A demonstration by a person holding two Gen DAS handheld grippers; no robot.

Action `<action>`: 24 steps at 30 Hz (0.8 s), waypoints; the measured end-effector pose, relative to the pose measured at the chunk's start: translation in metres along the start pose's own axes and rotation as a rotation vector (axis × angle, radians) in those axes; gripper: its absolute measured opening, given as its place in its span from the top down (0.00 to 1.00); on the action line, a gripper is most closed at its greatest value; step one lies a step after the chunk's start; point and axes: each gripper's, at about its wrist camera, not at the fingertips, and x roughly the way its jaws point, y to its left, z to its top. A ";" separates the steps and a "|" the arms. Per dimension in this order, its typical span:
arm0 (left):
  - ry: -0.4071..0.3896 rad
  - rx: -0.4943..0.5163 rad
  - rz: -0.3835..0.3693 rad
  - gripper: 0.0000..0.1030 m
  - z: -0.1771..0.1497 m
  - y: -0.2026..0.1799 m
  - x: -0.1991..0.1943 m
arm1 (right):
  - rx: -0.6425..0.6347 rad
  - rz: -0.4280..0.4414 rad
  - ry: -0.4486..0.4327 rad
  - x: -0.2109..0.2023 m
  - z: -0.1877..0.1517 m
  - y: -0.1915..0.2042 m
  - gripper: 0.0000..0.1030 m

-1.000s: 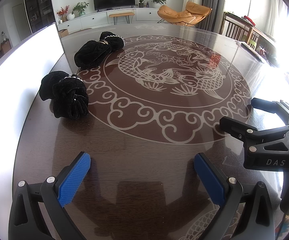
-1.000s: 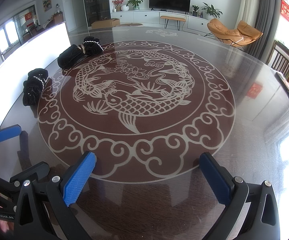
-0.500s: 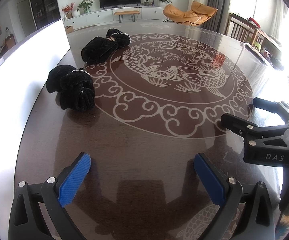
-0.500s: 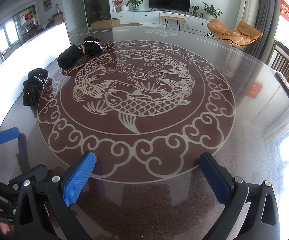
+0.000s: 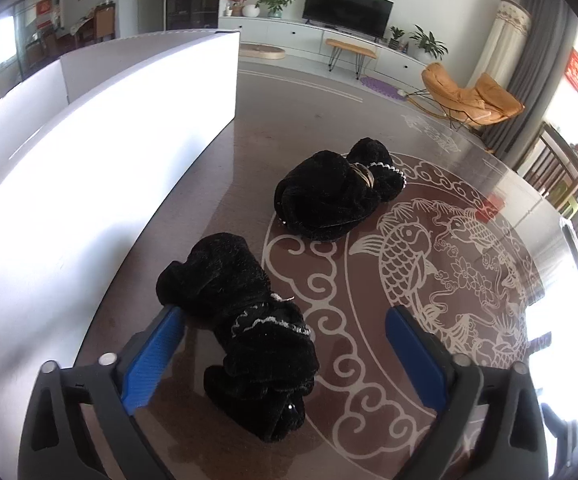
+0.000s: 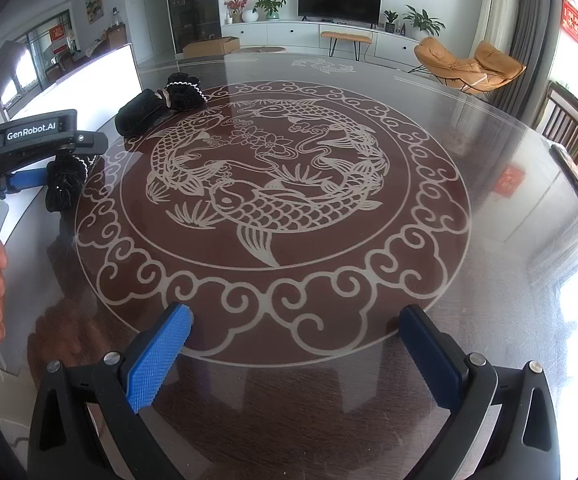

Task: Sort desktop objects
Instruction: 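Grasp a black velvet pouch with the left gripper and lift it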

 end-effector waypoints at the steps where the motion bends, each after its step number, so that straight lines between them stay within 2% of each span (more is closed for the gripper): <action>1: -0.005 0.040 0.004 0.51 -0.002 -0.003 0.000 | 0.000 0.000 0.000 0.000 0.000 0.000 0.00; 2: -0.005 0.078 -0.013 0.66 -0.006 -0.004 0.001 | 0.000 0.000 0.000 0.000 0.000 0.000 0.00; 9: -0.044 0.218 -0.062 0.66 -0.055 0.002 -0.030 | 0.000 0.000 0.000 0.000 0.000 0.000 0.00; 12: -0.052 0.210 -0.067 0.66 -0.071 0.010 -0.042 | 0.000 0.000 0.000 0.000 0.000 0.000 0.00; 15: -0.058 0.161 -0.080 0.66 -0.078 0.024 -0.049 | -0.026 0.024 0.009 0.003 0.006 0.001 0.00; 17: -0.069 0.130 -0.082 0.66 -0.083 0.029 -0.055 | -0.139 0.115 0.073 0.012 0.022 0.007 0.00; 18: -0.074 0.117 -0.079 0.66 -0.086 0.031 -0.057 | -0.133 0.144 0.099 0.017 0.034 0.008 0.00; 22: -0.087 0.100 -0.072 0.66 -0.094 0.033 -0.062 | 0.042 0.356 0.186 0.049 0.104 0.016 0.00; 24: -0.088 0.098 -0.072 0.66 -0.096 0.035 -0.063 | 0.093 0.372 0.195 0.072 0.144 0.032 0.00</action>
